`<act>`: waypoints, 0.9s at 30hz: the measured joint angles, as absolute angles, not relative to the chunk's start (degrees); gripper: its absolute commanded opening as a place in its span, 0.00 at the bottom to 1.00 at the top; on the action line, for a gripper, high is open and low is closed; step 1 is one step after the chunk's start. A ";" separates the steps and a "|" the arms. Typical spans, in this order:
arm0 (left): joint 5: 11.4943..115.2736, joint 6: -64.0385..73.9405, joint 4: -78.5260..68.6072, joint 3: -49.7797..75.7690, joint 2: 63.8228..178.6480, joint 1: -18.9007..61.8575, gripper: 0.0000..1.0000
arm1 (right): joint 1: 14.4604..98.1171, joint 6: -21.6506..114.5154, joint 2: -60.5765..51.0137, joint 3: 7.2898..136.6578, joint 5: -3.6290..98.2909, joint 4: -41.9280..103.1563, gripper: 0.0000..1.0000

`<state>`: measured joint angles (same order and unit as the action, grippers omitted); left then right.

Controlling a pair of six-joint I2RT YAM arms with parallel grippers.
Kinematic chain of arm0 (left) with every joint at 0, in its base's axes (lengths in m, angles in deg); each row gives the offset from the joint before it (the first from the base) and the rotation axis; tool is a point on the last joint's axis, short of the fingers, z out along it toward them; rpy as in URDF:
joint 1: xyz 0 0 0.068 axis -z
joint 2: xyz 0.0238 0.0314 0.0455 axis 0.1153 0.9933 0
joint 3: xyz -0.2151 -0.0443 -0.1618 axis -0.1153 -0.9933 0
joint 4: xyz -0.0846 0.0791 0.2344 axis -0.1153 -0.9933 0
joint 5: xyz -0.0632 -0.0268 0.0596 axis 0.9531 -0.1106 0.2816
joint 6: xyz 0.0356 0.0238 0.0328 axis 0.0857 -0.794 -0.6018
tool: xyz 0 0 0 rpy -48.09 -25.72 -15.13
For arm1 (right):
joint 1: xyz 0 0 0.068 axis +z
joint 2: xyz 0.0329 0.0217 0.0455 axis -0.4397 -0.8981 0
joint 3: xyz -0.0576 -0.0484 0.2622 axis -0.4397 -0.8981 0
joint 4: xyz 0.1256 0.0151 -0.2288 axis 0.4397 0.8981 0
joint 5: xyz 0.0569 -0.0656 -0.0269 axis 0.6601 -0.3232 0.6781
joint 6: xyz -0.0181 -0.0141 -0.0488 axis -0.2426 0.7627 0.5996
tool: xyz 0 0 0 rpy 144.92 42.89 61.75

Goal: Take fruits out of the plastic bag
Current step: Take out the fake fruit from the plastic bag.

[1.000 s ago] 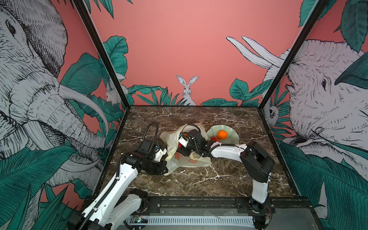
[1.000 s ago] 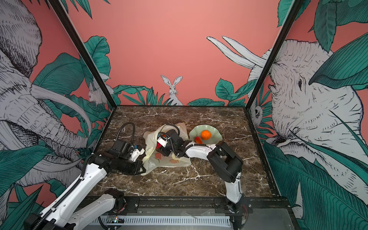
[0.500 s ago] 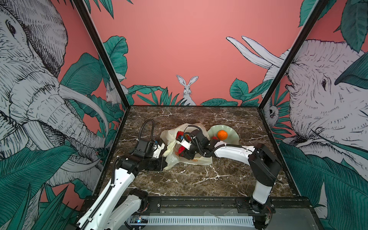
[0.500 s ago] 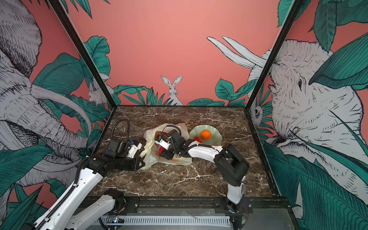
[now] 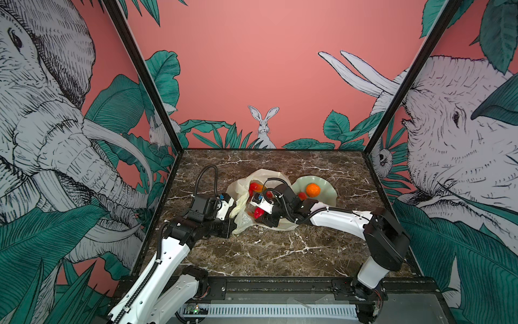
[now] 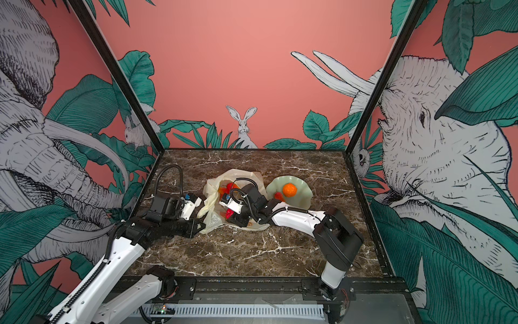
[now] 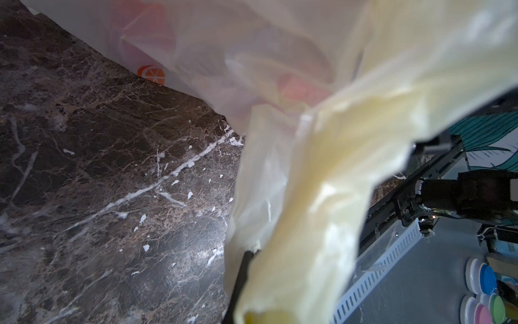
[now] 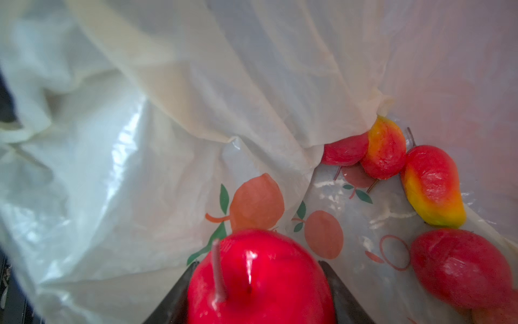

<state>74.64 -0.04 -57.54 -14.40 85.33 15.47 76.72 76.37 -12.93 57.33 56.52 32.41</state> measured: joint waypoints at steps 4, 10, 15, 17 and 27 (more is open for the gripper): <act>74.90 -0.19 -56.73 -14.86 85.31 15.47 0.00 | 76.72 76.88 -10.04 55.36 55.98 30.09 0.40; 76.65 -0.50 -55.88 -15.18 85.27 15.47 0.00 | 76.72 77.69 -4.71 51.56 54.80 26.61 0.41; 78.22 -0.74 -55.73 -15.34 85.27 15.47 0.00 | 76.72 77.99 -1.98 50.81 54.18 24.71 0.41; 78.68 -0.83 -55.71 -15.34 85.27 15.47 0.00 | 76.72 77.93 -0.93 50.81 54.18 24.34 0.41; 79.69 -0.96 -55.66 -15.38 84.44 15.47 0.00 | 76.81 74.01 11.53 46.33 49.29 21.11 0.41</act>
<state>79.69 -0.96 -55.66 -15.38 84.44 15.47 76.81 74.01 11.53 46.33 49.29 21.11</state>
